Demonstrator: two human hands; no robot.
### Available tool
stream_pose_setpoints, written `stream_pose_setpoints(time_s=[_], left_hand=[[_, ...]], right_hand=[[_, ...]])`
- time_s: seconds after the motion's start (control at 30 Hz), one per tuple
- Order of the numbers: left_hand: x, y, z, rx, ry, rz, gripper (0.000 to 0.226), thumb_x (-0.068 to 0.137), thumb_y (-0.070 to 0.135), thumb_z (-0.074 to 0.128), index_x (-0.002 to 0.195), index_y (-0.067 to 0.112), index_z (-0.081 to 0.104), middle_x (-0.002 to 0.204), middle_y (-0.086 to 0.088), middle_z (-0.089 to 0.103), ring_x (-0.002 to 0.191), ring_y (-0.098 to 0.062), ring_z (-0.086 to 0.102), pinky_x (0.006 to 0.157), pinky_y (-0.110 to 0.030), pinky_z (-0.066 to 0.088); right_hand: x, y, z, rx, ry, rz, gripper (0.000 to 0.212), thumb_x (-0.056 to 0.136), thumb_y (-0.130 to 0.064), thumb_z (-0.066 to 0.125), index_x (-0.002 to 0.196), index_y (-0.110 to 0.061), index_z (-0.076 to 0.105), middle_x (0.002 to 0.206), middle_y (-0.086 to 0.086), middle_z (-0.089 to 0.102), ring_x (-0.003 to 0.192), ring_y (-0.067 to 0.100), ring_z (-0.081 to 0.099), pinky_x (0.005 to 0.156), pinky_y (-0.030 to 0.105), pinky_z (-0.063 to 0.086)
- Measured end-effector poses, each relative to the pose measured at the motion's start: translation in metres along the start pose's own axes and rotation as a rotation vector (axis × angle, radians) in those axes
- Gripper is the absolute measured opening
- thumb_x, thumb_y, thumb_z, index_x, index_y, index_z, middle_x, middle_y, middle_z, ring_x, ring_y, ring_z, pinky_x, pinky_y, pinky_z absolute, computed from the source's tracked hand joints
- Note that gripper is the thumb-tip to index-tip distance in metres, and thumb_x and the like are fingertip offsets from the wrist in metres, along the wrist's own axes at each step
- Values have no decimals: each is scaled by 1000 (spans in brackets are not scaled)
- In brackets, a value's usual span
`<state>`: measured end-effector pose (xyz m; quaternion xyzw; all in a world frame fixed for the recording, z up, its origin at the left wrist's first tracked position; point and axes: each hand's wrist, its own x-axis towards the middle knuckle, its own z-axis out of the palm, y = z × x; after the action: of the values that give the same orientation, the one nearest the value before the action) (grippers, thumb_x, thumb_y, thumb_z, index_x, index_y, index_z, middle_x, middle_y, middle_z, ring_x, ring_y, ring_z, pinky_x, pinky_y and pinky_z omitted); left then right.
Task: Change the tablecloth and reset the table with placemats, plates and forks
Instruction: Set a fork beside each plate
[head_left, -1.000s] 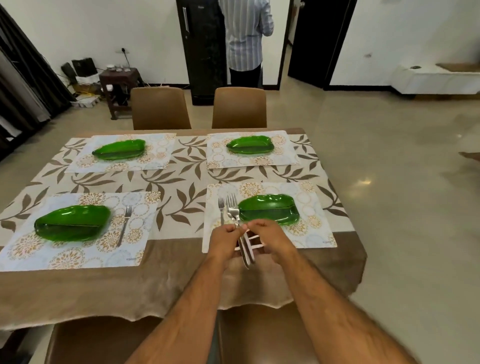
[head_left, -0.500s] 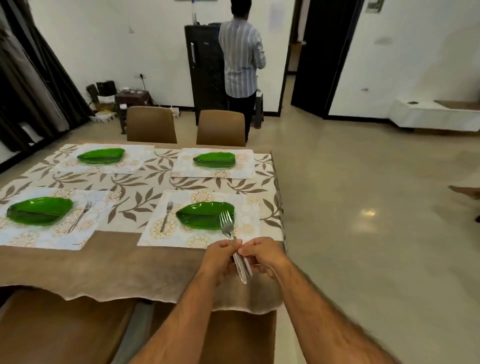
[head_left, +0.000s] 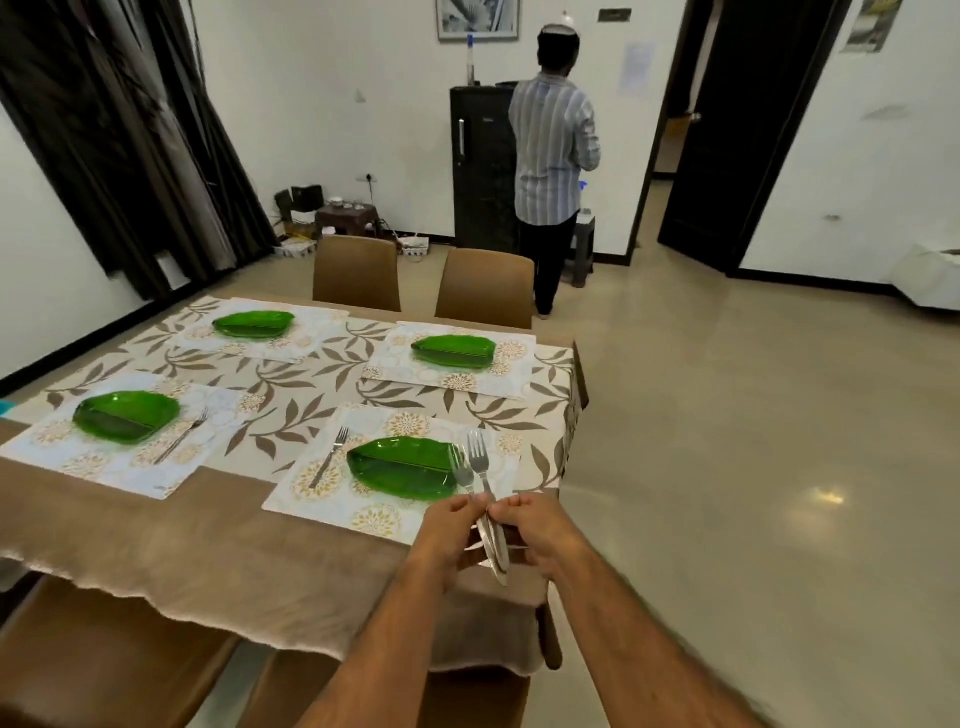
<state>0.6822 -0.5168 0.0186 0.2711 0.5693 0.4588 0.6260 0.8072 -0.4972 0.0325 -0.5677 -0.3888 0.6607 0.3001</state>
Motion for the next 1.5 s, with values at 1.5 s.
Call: stream_pose_setpoints(time_s=[1.5], left_hand=[[482, 213, 57, -744, 998, 256, 13, 96, 13, 60, 84, 7, 64, 76, -7, 63, 68, -18, 64, 56, -30, 55]], right_hand=[[550, -307, 11, -361, -566, -5, 17, 96, -14, 55, 81, -11, 63, 70, 9, 61, 60, 21, 55, 58, 29, 42]])
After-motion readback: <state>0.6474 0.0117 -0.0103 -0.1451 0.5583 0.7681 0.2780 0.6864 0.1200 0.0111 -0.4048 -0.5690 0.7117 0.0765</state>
